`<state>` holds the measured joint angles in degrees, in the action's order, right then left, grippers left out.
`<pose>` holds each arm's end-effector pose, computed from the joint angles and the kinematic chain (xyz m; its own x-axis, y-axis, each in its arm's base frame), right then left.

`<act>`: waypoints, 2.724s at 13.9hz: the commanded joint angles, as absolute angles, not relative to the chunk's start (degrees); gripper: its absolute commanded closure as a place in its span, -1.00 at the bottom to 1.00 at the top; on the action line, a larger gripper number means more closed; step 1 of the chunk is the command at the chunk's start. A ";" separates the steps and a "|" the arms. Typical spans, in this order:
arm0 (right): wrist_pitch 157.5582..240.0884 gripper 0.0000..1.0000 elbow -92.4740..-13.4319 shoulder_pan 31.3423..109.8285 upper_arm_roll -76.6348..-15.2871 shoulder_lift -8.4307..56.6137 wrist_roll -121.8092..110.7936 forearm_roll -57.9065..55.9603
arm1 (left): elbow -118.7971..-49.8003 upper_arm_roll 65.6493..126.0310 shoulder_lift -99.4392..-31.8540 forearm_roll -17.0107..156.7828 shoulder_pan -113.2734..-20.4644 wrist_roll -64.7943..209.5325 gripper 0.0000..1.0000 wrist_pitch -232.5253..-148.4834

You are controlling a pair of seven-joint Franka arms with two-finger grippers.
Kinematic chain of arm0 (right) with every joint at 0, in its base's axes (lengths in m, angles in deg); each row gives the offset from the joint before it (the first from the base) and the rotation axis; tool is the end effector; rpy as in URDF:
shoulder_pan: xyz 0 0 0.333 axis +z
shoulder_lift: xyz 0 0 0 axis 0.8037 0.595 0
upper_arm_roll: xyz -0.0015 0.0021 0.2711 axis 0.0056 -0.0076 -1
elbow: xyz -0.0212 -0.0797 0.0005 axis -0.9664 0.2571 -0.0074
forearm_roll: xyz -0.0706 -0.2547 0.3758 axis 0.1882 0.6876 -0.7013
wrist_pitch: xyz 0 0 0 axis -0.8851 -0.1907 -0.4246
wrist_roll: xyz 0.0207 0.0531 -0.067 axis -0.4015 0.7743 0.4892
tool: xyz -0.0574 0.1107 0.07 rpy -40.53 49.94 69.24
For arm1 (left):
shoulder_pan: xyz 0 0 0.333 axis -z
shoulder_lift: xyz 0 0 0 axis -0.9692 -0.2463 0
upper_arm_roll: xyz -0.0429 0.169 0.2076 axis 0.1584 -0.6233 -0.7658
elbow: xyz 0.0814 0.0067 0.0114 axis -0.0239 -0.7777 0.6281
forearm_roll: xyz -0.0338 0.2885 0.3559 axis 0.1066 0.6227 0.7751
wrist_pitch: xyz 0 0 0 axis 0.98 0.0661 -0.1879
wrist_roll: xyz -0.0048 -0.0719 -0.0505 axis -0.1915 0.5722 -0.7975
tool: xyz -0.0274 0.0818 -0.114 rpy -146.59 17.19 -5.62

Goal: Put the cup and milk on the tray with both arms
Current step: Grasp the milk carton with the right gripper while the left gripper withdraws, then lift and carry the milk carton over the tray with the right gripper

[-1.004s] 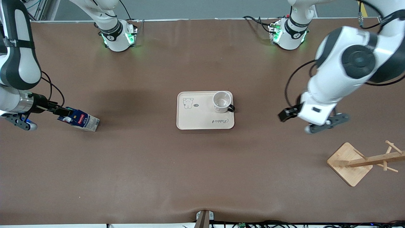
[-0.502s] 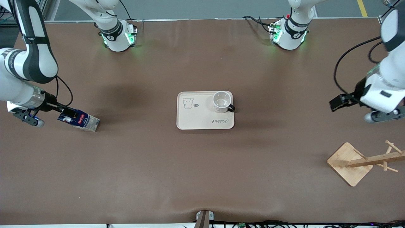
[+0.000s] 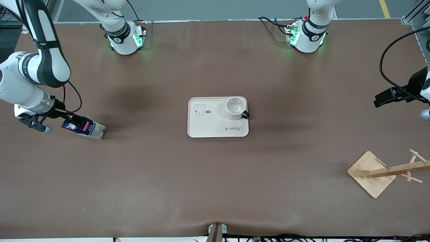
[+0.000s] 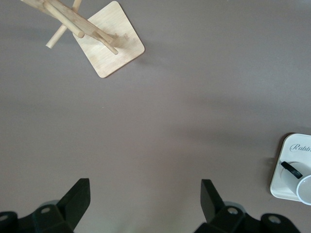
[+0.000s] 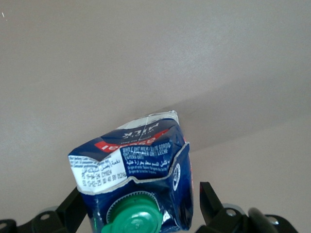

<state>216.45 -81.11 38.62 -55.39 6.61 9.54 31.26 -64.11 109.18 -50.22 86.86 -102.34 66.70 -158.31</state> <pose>0.5759 -0.1062 0.2034 0.9127 -0.4084 -0.0135 -0.4084 -0.9104 -0.0660 0.6519 -0.0120 0.5369 0.9892 0.1386 -0.0476 0.1358 -0.9891 -0.0575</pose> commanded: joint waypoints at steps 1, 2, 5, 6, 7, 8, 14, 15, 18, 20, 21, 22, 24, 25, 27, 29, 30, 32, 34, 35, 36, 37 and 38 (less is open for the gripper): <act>217.32 -0.86 -83.39 38.72 -55.45 4.14 8.40 30.16 | -63.86 109.33 -48.82 86.70 -102.99 69.84 -1.00 -157.01; 217.32 -0.77 -83.39 38.72 -55.45 4.14 8.40 30.16 | -63.95 109.33 -48.73 86.53 -102.99 70.81 -1.00 -157.10; 217.32 -0.13 -83.39 38.63 -55.45 4.14 8.40 30.16 | -63.95 109.24 -48.03 86.70 -102.90 70.91 -1.00 -157.10; 217.24 0.00 -83.39 38.63 -55.45 4.14 8.31 30.16 | -63.95 109.24 -47.94 86.79 -102.90 70.91 -1.00 -157.36; 217.06 0.23 -83.31 38.63 -55.45 4.14 8.31 30.16 | -63.95 109.24 -47.94 86.79 -102.90 70.91 -1.00 -157.63; 216.97 0.32 -83.22 38.63 -55.45 4.14 8.31 30.16 | -63.95 109.24 -47.94 86.79 -102.90 71.08 -1.00 -158.32; 216.53 0.69 -81.90 38.90 -55.45 3.79 8.40 30.07 | -67.80 101.54 -42.94 87.14 -94.58 75.91 -1.00 -160.79; 216.53 0.70 -81.29 39.16 -55.45 3.79 8.40 30.07 | -69.47 98.55 -41.36 86.36 -91.77 76.09 -1.00 -160.79; 210.24 0.82 -76.74 40.56 -55.54 3.88 9.10 30.07 | -72.73 90.20 -38.71 84.77 -83.24 76.27 -1.00 -160.88; 201.81 1.00 -71.56 42.41 -55.45 3.97 9.28 30.07 | -75.80 83.44 -36.52 83.72 -77.18 76.36 -1.00 -161.58; 197.16 1.00 -68.40 43.63 -55.45 3.97 9.45 30.07 | -77.21 81.75 -35.55 82.84 -75.93 76.36 -1.00 -161.93; 193.72 1.00 -65.41 45.12 -55.37 4.23 10.85 30.07 | -77.83 81.39 -34.93 82.40 -75.57 76.36 -1.00 -162.02; 190.79 1.00 -61.87 47.76 -55.37 4.49 15.41 30.07 | -77.66 81.38 -34.84 82.31 -75.66 76.10 -1.00 -162.02; 190.43 1.00 -60.64 49.51 -55.37 4.49 18.04 30.07 | -77.58 81.38 -34.93 82.04 -75.74 76.36 -1.00 -161.94; 189.56 1.00 -58.45 53.21 -55.37 4.67 20.09 30.16 | -77.31 81.47 -35.54 80.82 -76.09 76.36 -1.00 -161.93; 188.24 1.00 -54.50 56.98 -55.37 5.46 20.27 30.51 | -77.31 81.47 -35.28 80.81 -76.27 76.45 -1.00 -161.24; 188.06 1.00 -51.87 58.31 -55.37 6.94 20.27 30.34 | -77.31 81.47 -35.28 80.72 -76.36 76.53 -1.00 -160.88; 186.57 1.00 -46.42 63.21 -55.37 10.10 20.35 30.07 | -77.40 81.47 -35.28 80.72 -76.27 76.36 -1.00 -160.88; 186.56 1.00 -42.45 68.41 -55.37 13.88 21.05 30.25 | -77.66 81.47 -35.28 80.72 -76.36 76.45 -1.00 -160.88; 186.65 1.00 -40.52 70.69 -55.37 15.99 22.71 30.25 | -77.75 81.38 -35.28 80.72 -76.36 76.45 -1.00 -160.79; 186.56 1.00 -38.50 72.19 -55.37 18.01 24.82 30.07 | -77.75 81.38 -35.28 80.81 -76.36 76.45 -1.00 -160.79; 186.56 1.00 -36.57 73.60 -55.45 19.68 26.66 29.98 | -77.75 81.38 -35.28 80.81 -76.88 76.45 -1.00 -160.62; 186.65 1.00 -35.42 75.79 -55.37 21.44 27.55 30.16 | -77.75 81.38 -35.19 80.81 -77.58 76.53 -1.00 -160.44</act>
<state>188.22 -41.50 73.06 -56.08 16.53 25.36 30.73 -76.73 81.83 -36.48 81.83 -76.62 75.34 -160.75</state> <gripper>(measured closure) 0.498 0.000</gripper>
